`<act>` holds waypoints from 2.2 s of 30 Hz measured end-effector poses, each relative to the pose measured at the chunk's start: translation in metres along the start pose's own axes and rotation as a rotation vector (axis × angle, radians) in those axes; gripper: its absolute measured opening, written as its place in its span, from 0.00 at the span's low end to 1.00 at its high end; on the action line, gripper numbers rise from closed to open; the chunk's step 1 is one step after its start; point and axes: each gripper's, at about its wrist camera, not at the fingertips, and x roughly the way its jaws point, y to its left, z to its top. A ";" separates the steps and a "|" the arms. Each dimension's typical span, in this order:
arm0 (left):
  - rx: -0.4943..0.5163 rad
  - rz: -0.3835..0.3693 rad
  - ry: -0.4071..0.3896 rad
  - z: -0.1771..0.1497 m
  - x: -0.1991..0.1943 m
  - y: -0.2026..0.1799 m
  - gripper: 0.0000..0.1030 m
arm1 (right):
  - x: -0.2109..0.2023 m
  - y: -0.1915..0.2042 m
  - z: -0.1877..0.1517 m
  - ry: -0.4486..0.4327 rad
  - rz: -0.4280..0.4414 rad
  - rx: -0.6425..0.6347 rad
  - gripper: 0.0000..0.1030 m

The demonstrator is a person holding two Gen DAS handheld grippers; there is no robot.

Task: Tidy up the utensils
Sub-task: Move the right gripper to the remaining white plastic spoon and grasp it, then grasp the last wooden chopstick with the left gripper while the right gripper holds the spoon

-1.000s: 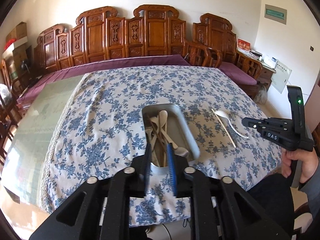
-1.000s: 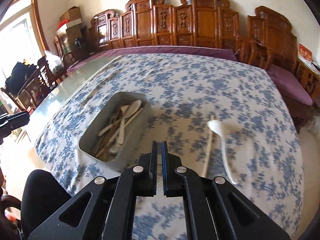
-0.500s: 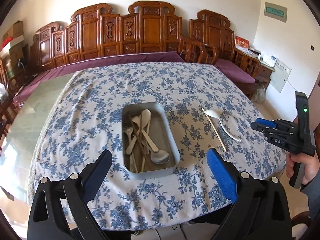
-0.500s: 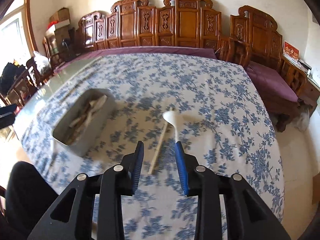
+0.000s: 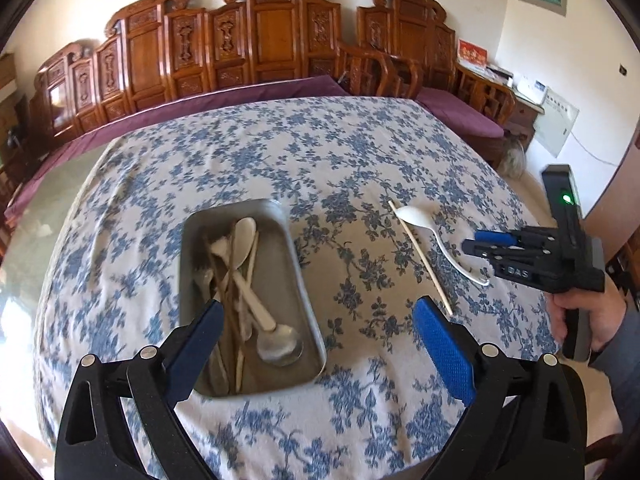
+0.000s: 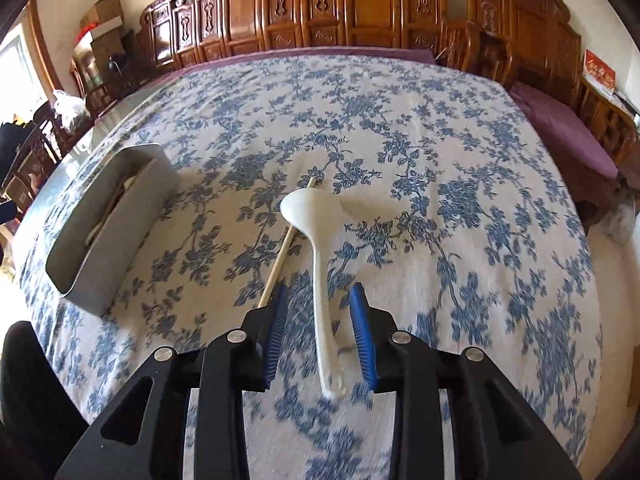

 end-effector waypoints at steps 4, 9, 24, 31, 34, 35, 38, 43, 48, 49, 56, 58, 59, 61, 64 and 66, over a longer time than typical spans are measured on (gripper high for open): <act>-0.003 -0.016 0.016 0.013 0.017 -0.003 0.89 | 0.024 -0.002 0.011 0.043 0.011 -0.009 0.34; 0.009 -0.028 0.038 0.021 0.038 -0.012 0.89 | 0.043 0.005 0.016 0.069 0.011 -0.052 0.28; 0.061 -0.097 0.082 0.037 0.095 -0.062 0.89 | 0.007 -0.037 -0.006 0.047 -0.033 0.021 0.10; 0.073 -0.141 0.127 0.046 0.126 -0.091 0.63 | -0.019 -0.056 -0.022 0.009 -0.032 0.073 0.10; 0.076 -0.154 0.145 0.048 0.140 -0.103 0.54 | -0.025 -0.068 -0.033 0.002 -0.033 0.115 0.10; 0.076 -0.160 0.152 0.048 0.144 -0.106 0.51 | -0.026 -0.070 -0.035 0.003 -0.034 0.123 0.10; 0.082 -0.161 0.190 0.045 0.164 -0.118 0.40 | -0.027 -0.078 -0.043 0.009 -0.048 0.141 0.10; 0.103 -0.145 0.226 0.037 0.182 -0.130 0.25 | -0.031 -0.087 -0.049 0.008 -0.060 0.154 0.10; 0.124 -0.111 0.228 0.030 0.185 -0.130 0.15 | -0.037 -0.087 -0.046 -0.010 -0.056 0.166 0.10; 0.117 -0.113 0.233 0.029 0.185 -0.128 0.07 | -0.038 -0.087 -0.045 -0.011 -0.055 0.166 0.10; 0.107 -0.132 0.228 0.022 0.169 -0.114 0.04 | -0.047 -0.070 -0.044 -0.029 -0.046 0.162 0.10; 0.105 -0.141 0.213 0.020 0.156 -0.109 0.04 | -0.051 -0.064 -0.044 -0.036 -0.043 0.162 0.10; 0.104 -0.142 0.208 0.020 0.152 -0.107 0.04 | -0.053 -0.061 -0.044 -0.039 -0.041 0.163 0.10; 0.098 -0.146 0.194 0.020 0.140 -0.103 0.04 | -0.058 -0.055 -0.044 -0.046 -0.037 0.162 0.10; 0.091 -0.152 0.164 0.020 0.118 -0.095 0.04 | -0.065 -0.045 -0.043 -0.057 -0.032 0.153 0.10; 0.087 -0.156 0.144 0.022 0.105 -0.091 0.04 | -0.069 -0.039 -0.042 -0.065 -0.027 0.148 0.10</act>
